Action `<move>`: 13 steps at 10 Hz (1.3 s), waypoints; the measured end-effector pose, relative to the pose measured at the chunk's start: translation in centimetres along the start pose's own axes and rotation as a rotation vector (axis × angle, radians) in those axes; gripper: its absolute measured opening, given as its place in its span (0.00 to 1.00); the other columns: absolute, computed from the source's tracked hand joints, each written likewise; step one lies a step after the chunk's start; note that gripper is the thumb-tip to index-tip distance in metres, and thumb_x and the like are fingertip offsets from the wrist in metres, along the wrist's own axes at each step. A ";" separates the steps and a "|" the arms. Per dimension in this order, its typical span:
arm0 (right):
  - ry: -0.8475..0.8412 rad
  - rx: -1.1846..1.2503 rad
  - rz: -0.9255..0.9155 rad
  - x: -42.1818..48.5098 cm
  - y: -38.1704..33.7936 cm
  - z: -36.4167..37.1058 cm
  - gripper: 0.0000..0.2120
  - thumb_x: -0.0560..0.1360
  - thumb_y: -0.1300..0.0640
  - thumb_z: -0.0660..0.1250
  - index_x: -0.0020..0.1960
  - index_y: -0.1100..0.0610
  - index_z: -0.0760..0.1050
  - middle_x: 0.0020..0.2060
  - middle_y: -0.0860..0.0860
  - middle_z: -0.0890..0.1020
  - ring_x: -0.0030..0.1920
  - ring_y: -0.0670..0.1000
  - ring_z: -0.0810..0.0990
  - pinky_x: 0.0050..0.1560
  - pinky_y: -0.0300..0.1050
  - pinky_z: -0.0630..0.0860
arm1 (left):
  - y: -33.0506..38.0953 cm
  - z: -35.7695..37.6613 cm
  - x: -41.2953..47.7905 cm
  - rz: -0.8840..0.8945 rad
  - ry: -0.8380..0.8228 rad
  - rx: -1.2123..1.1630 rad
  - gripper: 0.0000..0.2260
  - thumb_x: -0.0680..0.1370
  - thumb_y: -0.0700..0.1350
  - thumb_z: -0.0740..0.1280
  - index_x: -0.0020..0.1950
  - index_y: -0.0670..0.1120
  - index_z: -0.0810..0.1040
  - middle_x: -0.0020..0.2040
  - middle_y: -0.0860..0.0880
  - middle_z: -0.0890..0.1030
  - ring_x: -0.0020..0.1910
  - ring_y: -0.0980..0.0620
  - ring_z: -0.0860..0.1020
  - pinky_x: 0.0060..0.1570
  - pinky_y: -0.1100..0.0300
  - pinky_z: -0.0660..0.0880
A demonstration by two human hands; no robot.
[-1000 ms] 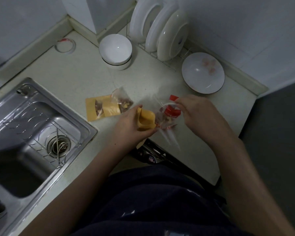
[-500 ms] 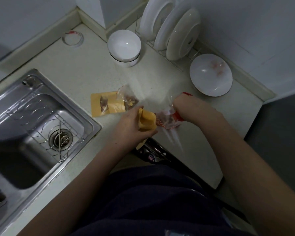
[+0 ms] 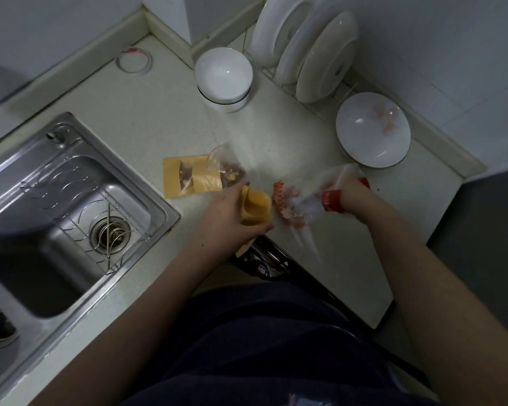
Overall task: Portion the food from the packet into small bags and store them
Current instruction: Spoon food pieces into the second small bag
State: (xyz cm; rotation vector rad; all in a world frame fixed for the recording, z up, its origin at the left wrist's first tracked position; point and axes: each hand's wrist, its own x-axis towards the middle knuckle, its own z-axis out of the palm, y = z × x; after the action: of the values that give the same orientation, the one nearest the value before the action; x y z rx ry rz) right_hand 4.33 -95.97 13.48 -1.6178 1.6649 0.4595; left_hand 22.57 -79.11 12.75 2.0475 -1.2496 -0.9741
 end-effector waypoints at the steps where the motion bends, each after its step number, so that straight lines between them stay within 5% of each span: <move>1: 0.056 0.410 0.096 0.3 0.3 -0.5 0.12 0.82 0.56 0.56 0.42 0.59 0.71 0.50 0.60 0.76 0.45 0.48 0.82 0.51 0.43 0.74 | 0.2 0.0 0.0 0.005 -0.004 0.004 0.43 0.65 0.60 0.76 0.75 0.50 0.63 0.70 0.50 0.71 0.67 0.50 0.69 0.61 0.56 0.66; 2: -0.119 0.375 0.089 -0.4 1.2 -1.0 0.14 0.80 0.65 0.58 0.36 0.60 0.70 0.32 0.56 0.70 0.19 0.48 0.71 0.24 0.36 0.64 | 0.5 -0.1 0.0 0.013 -0.015 0.004 0.42 0.66 0.58 0.77 0.75 0.50 0.63 0.70 0.49 0.71 0.67 0.49 0.69 0.64 0.53 0.68; 4: -0.238 0.601 0.006 -2.3 1.8 -2.5 0.09 0.78 0.68 0.61 0.56 0.63 0.76 0.33 0.53 0.72 0.19 0.42 0.69 0.20 0.32 0.63 | 1.1 -0.1 0.0 0.025 -0.039 -0.007 0.41 0.66 0.57 0.77 0.75 0.50 0.64 0.68 0.49 0.72 0.65 0.50 0.71 0.62 0.48 0.74; 7: -0.158 0.823 0.009 -4.2 2.7 -3.2 0.11 0.78 0.69 0.61 0.59 0.65 0.74 0.35 0.56 0.74 0.31 0.48 0.71 0.22 0.33 0.67 | 1.0 0.2 0.4 0.063 -0.048 -0.010 0.40 0.66 0.57 0.77 0.74 0.49 0.65 0.67 0.50 0.73 0.63 0.53 0.71 0.59 0.58 0.69; 9: 0.012 0.601 0.132 -4.7 3.0 -3.7 0.09 0.75 0.73 0.62 0.41 0.62 0.72 0.28 0.56 0.71 0.22 0.50 0.70 0.19 0.33 0.64 | 1.2 0.5 0.7 0.088 -0.074 -0.002 0.40 0.67 0.57 0.77 0.74 0.49 0.65 0.68 0.50 0.72 0.60 0.58 0.66 0.57 0.60 0.66; 10: 0.056 0.343 0.088 -4.7 3.1 -3.5 0.09 0.73 0.75 0.63 0.41 0.63 0.73 0.20 0.53 0.70 0.24 0.52 0.69 0.21 0.37 0.66 | 1.3 0.6 0.9 0.101 -0.084 0.006 0.40 0.67 0.57 0.77 0.74 0.49 0.65 0.68 0.49 0.72 0.63 0.55 0.68 0.58 0.60 0.66; 11: 0.130 0.211 0.032 -4.7 3.0 -2.4 0.07 0.69 0.74 0.62 0.40 0.66 0.77 0.28 0.56 0.76 0.32 0.54 0.73 0.33 0.45 0.71 | 1.4 0.8 1.1 0.110 -0.096 0.031 0.40 0.67 0.58 0.76 0.74 0.50 0.65 0.68 0.49 0.72 0.65 0.51 0.70 0.58 0.58 0.67; 12: 0.131 -0.066 0.073 -4.1 1.9 -1.8 0.12 0.75 0.65 0.61 0.57 0.67 0.76 0.45 0.61 0.77 0.51 0.60 0.78 0.49 0.51 0.72 | 1.3 0.9 1.2 0.113 -0.103 0.051 0.40 0.67 0.59 0.76 0.74 0.50 0.65 0.68 0.49 0.73 0.65 0.50 0.71 0.60 0.56 0.68; 13: 0.000 -0.381 0.124 -3.8 0.6 -1.8 0.12 0.78 0.57 0.58 0.57 0.61 0.73 0.50 0.59 0.76 0.57 0.60 0.75 0.51 0.51 0.69 | 1.2 0.9 1.2 0.104 -0.111 0.044 0.40 0.67 0.59 0.76 0.74 0.50 0.64 0.68 0.49 0.72 0.65 0.51 0.70 0.61 0.54 0.70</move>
State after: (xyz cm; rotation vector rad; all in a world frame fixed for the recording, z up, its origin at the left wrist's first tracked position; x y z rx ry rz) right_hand 2.98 -94.56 17.21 -1.7840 1.7617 0.8832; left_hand 21.60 -80.75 12.83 1.9629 -1.4320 -1.0317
